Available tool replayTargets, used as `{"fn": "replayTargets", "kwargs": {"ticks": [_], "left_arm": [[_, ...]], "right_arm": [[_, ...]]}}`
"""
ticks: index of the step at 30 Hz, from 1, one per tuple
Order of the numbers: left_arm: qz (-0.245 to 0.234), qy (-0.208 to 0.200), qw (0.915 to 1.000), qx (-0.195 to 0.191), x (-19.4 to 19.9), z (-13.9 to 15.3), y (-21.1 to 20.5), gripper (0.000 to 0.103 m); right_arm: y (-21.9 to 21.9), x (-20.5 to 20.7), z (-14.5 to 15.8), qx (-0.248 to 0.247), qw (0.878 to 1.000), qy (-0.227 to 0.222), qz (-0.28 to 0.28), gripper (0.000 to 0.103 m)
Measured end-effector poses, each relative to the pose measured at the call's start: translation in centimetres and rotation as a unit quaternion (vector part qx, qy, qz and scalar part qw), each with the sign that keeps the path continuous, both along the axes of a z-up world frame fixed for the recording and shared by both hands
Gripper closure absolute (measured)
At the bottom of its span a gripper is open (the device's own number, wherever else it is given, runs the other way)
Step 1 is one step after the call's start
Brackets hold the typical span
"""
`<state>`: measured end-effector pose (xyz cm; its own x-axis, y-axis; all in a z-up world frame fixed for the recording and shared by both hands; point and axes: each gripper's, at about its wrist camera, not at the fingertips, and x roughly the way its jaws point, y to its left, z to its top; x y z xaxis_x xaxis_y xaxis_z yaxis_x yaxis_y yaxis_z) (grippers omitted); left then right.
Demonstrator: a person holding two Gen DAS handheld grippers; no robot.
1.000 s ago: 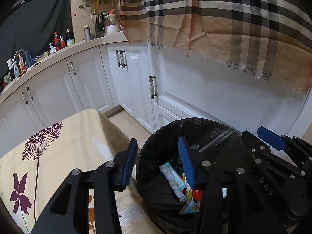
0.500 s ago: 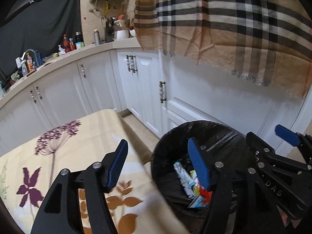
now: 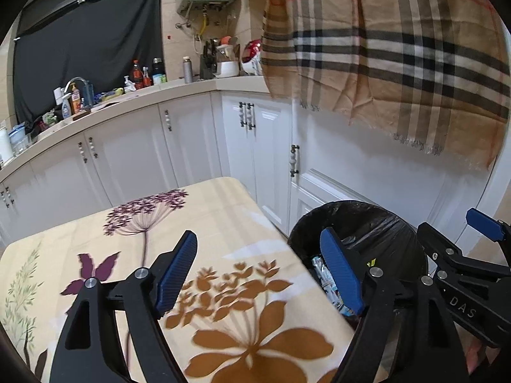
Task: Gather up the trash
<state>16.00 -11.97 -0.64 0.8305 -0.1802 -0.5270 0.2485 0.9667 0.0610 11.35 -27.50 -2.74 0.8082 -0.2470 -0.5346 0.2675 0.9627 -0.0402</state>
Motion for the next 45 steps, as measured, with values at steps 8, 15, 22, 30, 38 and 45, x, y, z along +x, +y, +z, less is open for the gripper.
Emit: {"fn": "replayTargets", "kwargs": {"ticks": [8, 15, 22, 30, 38, 45], "left_arm": [[0.02, -0.016, 0.9996, -0.011, -2.8, 1.5, 2.9, 0.022], [0.028, -0.023, 0.999, -0.026, -5.2, 2.7, 5.0, 0.02], [0.037, -0.029, 0.9984, -0.032, -7.0, 3.1, 6.1, 0.02], [0.043, -0.037, 0.9978, -0.034, -8.2, 3.7, 7.0, 0.02], [0.044, -0.04, 0.9976, -0.035, -8.6, 3.9, 7.2, 0.02], [0.044, -0.038, 0.9976, -0.036, -8.5, 3.9, 7.2, 0.02]], "right_arm": [[2.2, -2.7, 1.7, -0.005, 1.0, -0.014, 0.017, 0.016], [3.3, -4.8, 3.2, -0.008, 0.999, -0.031, 0.024, 0.015], [4.1, -6.5, 4.1, -0.013, 0.999, -0.042, 0.03, 0.014], [4.6, -7.6, 4.7, -0.018, 0.998, -0.052, 0.034, 0.014], [5.0, -7.8, 5.0, -0.018, 0.998, -0.055, 0.038, 0.014], [5.0, -7.8, 5.0, -0.018, 0.998, -0.054, 0.038, 0.014]]}}
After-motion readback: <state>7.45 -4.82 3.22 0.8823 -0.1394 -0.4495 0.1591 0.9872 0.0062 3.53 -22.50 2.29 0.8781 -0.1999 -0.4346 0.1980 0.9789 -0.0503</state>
